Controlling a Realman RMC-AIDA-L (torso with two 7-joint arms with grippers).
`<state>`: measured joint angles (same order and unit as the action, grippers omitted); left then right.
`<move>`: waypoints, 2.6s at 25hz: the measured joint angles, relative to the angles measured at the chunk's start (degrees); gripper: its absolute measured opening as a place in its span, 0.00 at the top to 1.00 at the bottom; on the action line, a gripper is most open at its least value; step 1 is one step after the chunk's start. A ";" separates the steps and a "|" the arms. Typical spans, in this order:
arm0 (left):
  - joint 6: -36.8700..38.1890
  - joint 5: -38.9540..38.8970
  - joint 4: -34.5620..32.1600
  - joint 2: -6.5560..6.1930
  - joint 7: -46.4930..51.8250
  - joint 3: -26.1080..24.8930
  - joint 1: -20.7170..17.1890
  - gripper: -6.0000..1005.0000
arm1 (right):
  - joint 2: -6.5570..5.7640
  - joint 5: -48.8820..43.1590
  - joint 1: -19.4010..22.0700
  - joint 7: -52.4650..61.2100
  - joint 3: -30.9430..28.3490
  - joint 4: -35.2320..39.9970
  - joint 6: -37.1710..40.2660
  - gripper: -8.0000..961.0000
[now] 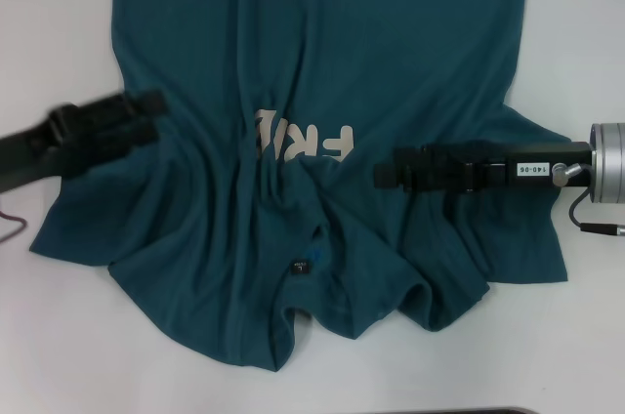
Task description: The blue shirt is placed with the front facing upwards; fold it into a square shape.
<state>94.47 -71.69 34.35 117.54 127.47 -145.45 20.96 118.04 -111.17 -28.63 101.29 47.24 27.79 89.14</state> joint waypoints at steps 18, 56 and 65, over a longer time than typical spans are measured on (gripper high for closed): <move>-5.59 6.37 -0.29 -5.11 4.42 -2.20 -2.64 0.25 | -0.08 -0.01 0.24 1.13 -0.39 0.95 0.10 0.02; -12.07 11.21 -0.56 -3.39 6.58 -0.75 -1.39 0.25 | -0.10 0.33 0.42 1.37 -0.48 0.95 0.11 0.02; -12.15 12.32 0.55 -2.89 7.23 0.14 -1.15 0.42 | -0.31 0.35 0.42 1.37 -1.05 0.96 0.21 0.02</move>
<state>82.33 -59.37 34.90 114.65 134.70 -145.31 19.81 117.73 -110.82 -28.21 102.66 46.19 28.74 89.35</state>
